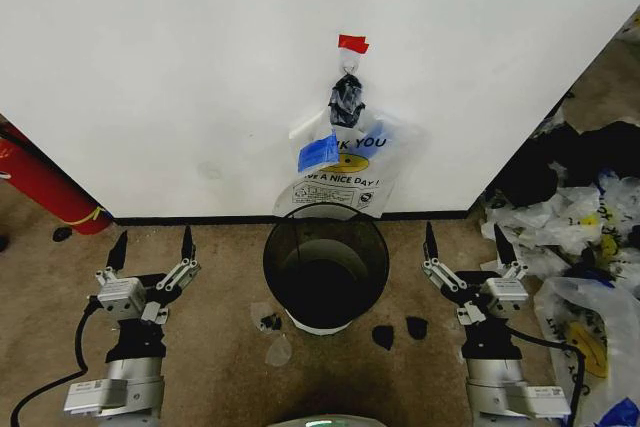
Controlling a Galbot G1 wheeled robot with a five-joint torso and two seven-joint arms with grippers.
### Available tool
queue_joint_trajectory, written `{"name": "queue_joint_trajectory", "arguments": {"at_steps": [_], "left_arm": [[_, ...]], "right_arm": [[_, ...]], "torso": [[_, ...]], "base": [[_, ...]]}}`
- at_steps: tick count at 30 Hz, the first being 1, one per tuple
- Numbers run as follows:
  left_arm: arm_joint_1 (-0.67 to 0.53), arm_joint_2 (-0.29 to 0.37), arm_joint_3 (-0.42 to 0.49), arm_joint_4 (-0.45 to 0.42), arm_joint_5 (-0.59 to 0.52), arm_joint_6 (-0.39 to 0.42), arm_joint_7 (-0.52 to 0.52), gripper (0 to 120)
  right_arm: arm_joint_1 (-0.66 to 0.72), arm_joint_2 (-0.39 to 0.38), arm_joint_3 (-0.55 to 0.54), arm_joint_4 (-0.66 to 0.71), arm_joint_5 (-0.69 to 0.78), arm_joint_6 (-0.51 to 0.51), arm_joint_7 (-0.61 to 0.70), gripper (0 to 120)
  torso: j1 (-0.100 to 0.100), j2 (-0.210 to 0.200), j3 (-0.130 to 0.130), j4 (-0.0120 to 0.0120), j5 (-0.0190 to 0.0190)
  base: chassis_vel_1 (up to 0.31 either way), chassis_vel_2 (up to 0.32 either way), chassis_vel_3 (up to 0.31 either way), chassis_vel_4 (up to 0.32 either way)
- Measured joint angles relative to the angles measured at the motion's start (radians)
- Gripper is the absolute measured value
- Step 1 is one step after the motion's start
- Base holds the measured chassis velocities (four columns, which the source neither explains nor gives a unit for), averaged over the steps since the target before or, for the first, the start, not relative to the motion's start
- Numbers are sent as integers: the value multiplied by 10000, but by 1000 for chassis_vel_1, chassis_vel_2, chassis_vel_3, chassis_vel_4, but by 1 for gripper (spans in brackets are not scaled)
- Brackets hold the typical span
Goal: Pick up the garbage bag from the wall and place it over the trash bin.
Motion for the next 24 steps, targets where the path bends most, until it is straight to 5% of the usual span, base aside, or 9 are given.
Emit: {"name": "queue_joint_trajectory", "arguments": {"at_steps": [9,24], "left_arm": [[6,16,-1,115,-8,-101,-3,100],[359,-9,-201,52,-7,-183,-47,100]], "right_arm": [[277,-380,-220,107,847,-285,52,100],[3322,-2213,-794,-997,7435,-2085,-533,100]], "torso": [[0,0,0,0,0],[0,0,1,0,2]], "base": [[0,0,0,0],[0,0,0,0]]}}
